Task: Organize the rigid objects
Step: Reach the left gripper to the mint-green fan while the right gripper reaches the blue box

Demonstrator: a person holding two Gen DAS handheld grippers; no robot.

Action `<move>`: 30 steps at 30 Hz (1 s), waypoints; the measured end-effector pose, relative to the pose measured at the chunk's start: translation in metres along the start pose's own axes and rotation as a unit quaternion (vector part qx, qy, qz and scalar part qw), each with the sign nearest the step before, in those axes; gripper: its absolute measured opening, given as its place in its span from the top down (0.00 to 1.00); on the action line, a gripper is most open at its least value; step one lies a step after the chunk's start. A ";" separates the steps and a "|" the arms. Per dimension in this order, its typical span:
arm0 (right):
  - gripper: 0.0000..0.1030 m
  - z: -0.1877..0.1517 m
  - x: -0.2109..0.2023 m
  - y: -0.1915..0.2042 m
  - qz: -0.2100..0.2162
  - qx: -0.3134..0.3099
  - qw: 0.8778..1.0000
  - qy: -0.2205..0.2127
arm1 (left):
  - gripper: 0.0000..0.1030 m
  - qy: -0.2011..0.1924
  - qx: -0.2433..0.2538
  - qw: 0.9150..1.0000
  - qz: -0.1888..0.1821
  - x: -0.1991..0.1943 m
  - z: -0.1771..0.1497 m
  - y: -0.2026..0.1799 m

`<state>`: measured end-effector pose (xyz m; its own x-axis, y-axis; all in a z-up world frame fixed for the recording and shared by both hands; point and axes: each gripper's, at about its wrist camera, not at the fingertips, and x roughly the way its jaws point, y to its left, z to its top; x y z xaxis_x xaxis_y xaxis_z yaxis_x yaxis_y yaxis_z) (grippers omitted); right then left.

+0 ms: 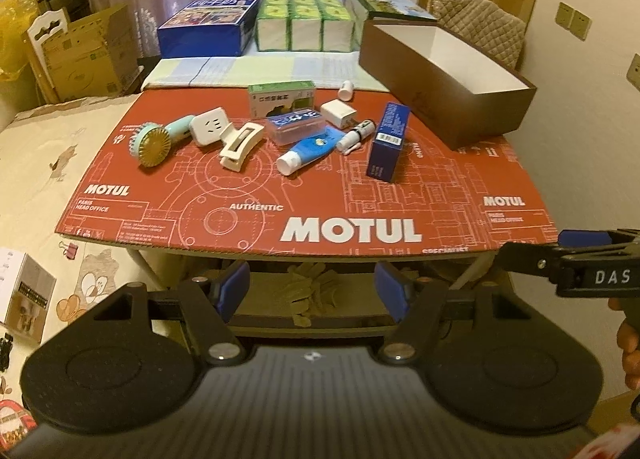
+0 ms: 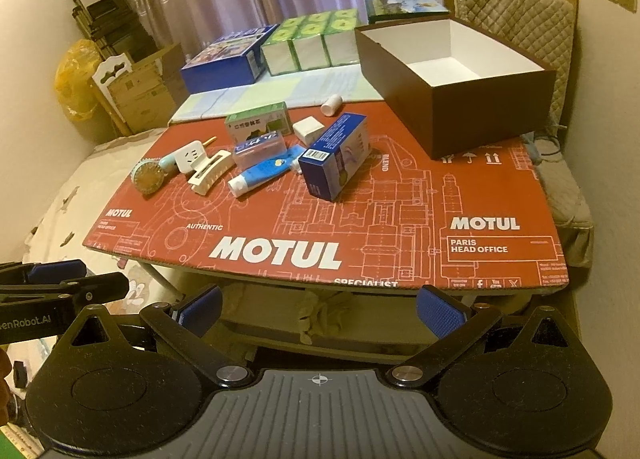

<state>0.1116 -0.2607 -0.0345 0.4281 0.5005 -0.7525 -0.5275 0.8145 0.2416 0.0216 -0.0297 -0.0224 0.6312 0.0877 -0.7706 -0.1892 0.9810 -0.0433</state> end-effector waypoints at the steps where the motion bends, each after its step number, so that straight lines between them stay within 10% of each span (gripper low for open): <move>1: 0.02 0.001 0.001 0.000 0.001 0.000 1.000 0.000 | 0.36 0.001 -0.001 1.000 0.003 0.001 0.001 0.001; 30: 0.16 0.093 0.120 0.021 -0.035 0.036 0.999 -0.021 | 0.36 -0.011 0.059 0.998 0.013 0.131 0.126 0.139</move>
<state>0.2204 -0.1566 -0.0625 0.4938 0.4524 -0.7426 -0.4422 0.8660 0.2335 0.1728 0.1404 -0.0487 0.6445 0.1160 -0.7558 -0.1171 0.9917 0.0524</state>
